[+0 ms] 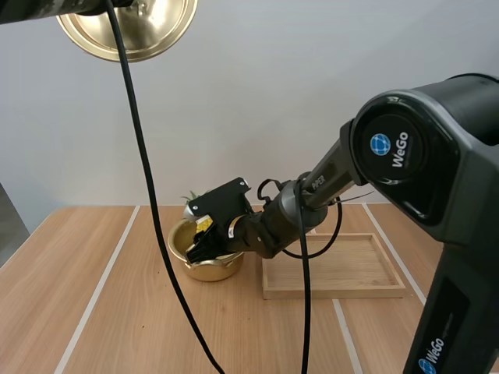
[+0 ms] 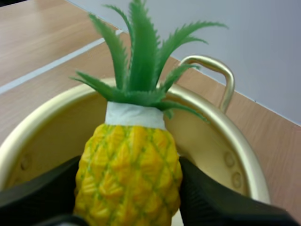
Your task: Open the pot, put the pineapple inside, and close it
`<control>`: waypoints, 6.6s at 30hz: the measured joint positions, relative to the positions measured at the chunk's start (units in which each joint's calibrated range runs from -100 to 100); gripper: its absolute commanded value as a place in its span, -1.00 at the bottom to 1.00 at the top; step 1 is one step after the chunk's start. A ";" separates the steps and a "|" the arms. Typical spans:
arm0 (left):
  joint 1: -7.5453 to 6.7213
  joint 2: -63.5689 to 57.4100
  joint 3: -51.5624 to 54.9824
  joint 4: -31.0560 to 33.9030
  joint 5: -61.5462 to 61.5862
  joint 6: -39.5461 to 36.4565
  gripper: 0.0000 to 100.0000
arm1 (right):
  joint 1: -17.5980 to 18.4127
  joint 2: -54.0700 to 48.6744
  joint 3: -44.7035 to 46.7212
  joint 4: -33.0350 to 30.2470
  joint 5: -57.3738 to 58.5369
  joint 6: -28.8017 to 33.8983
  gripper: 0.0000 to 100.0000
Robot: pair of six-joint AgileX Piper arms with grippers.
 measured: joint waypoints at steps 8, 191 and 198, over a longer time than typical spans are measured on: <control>0.00 0.00 0.00 0.00 0.00 0.00 -1.00 | -2.39 1.15 -0.11 -0.53 -2.83 -0.14 -1.00; 0.09 32.42 0.00 0.10 46.40 12.94 -1.00 | -20.61 -67.41 -5.96 -9.36 55.61 7.65 -1.00; 0.02 34.54 0.00 0.54 49.50 14.11 -1.00 | -20.61 -67.41 -5.96 -6.85 55.61 7.65 -1.00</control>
